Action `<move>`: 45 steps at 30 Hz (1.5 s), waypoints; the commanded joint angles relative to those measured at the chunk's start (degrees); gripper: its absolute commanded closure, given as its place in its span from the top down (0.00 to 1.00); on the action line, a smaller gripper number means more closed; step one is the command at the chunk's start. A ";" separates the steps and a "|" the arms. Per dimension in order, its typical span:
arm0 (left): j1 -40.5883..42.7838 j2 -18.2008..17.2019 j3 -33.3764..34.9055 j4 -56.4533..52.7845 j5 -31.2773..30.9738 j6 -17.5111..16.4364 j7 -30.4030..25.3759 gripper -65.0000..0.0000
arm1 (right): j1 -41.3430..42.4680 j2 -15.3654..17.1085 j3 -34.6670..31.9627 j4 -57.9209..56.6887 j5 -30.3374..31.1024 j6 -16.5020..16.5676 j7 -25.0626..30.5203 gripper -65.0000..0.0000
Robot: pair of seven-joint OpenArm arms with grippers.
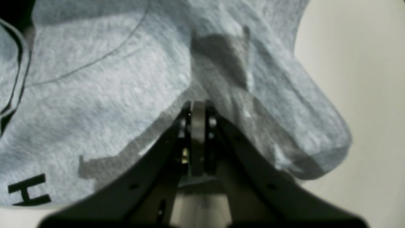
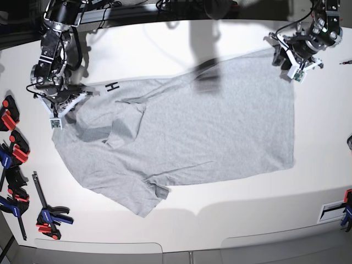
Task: Fold the T-shirt properly
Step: 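Grasp the shoulder corners with both grippers, left gripper at the other shoulder, then pull both shoulder corners apart to stretch the shirt flat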
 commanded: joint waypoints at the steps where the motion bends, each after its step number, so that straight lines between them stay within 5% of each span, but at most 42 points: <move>1: 0.48 -0.76 -0.35 1.07 -1.95 -0.98 -1.81 0.24 | 0.83 0.66 0.24 1.03 0.22 -0.22 1.09 0.00; 6: 0.55 -0.11 -0.26 0.96 -3.56 -0.92 -6.03 0.00 | 0.83 0.63 0.24 1.03 0.44 -0.22 1.07 0.00; 18: -2.97 2.86 -0.22 -13.05 -0.42 0.83 -2.08 0.00 | 0.17 -3.21 0.24 0.96 0.44 0.15 -1.40 0.00; 35: 6.56 0.15 -0.39 -7.67 -0.35 2.69 1.42 0.00 | -17.53 -2.99 0.31 2.89 0.68 0.26 -1.36 0.00; 45: 9.84 -0.79 -5.77 -7.67 1.09 4.31 1.44 0.00 | -26.56 -3.02 0.31 12.41 6.45 0.28 -3.04 0.00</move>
